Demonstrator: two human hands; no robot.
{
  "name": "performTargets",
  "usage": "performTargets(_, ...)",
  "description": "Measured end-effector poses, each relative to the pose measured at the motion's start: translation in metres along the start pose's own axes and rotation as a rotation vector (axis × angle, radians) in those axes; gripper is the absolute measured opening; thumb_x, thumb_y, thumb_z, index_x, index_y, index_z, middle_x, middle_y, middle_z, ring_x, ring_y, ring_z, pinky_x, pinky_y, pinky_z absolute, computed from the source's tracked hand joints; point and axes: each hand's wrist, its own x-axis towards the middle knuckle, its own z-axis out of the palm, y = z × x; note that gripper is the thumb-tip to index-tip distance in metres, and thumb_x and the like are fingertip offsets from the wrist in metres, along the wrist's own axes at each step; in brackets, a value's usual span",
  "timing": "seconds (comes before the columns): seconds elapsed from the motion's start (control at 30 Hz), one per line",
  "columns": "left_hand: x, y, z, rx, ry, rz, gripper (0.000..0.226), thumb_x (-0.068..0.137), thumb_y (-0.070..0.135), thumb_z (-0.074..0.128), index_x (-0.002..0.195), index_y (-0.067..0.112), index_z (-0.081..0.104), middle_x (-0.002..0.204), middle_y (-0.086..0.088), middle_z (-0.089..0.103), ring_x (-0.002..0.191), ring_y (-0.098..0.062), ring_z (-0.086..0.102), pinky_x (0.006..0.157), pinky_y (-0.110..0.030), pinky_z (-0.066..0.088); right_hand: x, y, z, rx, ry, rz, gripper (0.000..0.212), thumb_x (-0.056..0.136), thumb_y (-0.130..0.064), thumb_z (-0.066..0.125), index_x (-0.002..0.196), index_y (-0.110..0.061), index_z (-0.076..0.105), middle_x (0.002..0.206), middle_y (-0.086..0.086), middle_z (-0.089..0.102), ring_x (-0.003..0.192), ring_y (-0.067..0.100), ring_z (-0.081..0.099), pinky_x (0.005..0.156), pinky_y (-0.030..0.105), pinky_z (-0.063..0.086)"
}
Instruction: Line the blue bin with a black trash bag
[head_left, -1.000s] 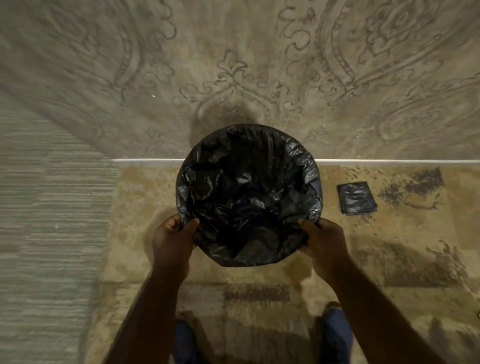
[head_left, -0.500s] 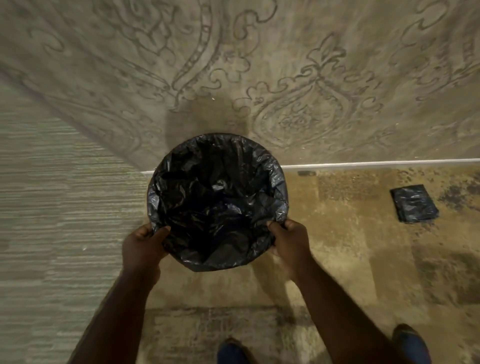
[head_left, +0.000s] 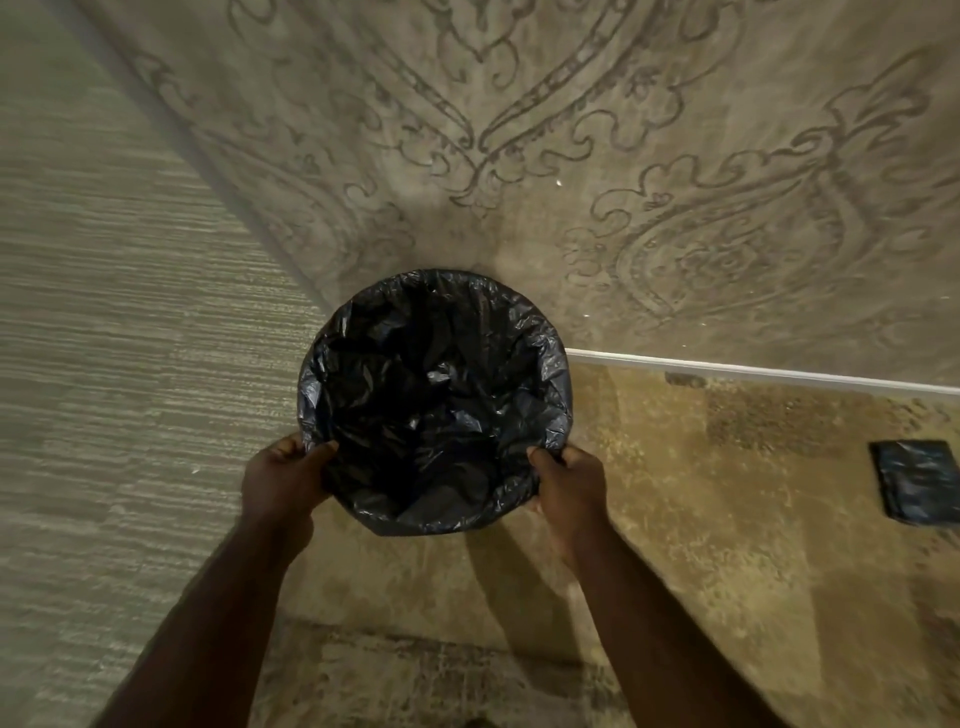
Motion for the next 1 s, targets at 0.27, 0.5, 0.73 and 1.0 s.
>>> performTargets(0.27,0.009,0.003,-0.008,-0.005,0.023,0.009,0.007,0.090,0.000,0.062,0.085,0.003,0.066,0.084,-0.015,0.069,0.073,-0.026,0.066,0.051,-0.025,0.057,-0.002,0.011,0.020,-0.029,0.030,0.008,0.019,0.093,-0.011,0.062,0.106,-0.002,0.070,0.099,0.015,0.075,0.094,0.033,0.071,0.086,0.061,0.056)
performTargets(0.5,0.016,-0.006,-0.016,-0.032,0.002,0.013,0.010,0.090,0.001,0.063,0.091,0.007,0.070,0.089,-0.011,0.073,0.075,-0.023,0.071,0.057,-0.030,0.061,-0.004,0.016,0.027,-0.074,0.046,-0.028,0.019,0.094,-0.013,0.061,0.105,0.000,0.070,0.098,0.018,0.074,0.093,0.035,0.071,0.085,0.060,0.056)
performTargets(0.73,0.015,-0.013,-0.019,0.040,-0.025,0.095,0.014,0.093,0.015,0.062,0.106,0.015,0.068,0.107,-0.011,0.073,0.098,-0.028,0.071,0.083,-0.046,0.058,-0.012,0.018,0.029,-0.037,0.081,-0.046,0.031,0.093,-0.024,0.065,0.108,0.003,0.067,0.096,0.017,0.071,0.084,0.032,0.067,0.072,0.045,0.055)
performTargets(1.0,-0.035,0.005,-0.014,0.786,0.020,0.821,0.061,0.096,0.029,0.056,0.149,0.010,0.033,0.157,-0.014,0.032,0.144,-0.025,0.030,0.114,-0.044,0.031,-0.075,0.007,0.015,-0.930,0.105,-0.799,0.084,0.089,-0.065,0.048,0.155,-0.019,0.026,0.166,0.004,0.016,0.153,0.026,0.009,0.120,0.043,0.016)
